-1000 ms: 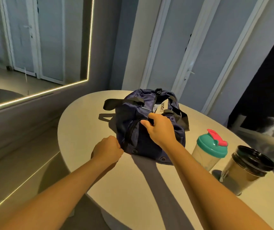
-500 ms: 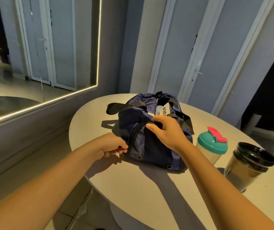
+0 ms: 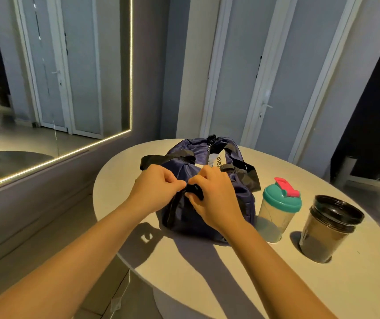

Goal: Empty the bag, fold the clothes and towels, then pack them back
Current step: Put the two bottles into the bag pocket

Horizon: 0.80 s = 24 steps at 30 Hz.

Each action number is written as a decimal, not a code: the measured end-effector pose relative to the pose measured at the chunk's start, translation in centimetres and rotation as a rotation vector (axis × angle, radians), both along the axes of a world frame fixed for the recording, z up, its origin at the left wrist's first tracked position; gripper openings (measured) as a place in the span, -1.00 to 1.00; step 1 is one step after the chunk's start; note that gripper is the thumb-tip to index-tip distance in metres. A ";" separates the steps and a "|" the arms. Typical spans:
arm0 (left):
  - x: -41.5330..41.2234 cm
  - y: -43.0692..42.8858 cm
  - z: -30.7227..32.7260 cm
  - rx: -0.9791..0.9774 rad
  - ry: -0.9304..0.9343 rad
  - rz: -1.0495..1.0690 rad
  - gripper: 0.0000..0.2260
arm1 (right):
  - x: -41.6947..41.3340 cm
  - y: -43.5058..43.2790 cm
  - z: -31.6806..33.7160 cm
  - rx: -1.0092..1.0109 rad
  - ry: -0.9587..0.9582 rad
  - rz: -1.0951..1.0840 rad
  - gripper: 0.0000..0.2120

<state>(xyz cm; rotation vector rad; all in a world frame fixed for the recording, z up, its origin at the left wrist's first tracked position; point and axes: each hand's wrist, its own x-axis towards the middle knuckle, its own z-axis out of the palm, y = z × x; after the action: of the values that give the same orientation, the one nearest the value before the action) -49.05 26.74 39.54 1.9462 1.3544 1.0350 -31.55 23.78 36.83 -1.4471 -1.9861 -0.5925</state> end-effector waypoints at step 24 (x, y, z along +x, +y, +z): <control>0.3 -3.0 -7.8 0.341 -0.131 0.048 -0.94 | -1.0 -0.8 0.2 -0.073 0.664 -0.017 -0.83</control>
<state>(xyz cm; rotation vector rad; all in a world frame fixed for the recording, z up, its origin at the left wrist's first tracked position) -48.75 23.75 31.72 2.0476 1.2192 1.4695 -32.54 22.95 37.05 -1.4591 -1.4761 -0.0222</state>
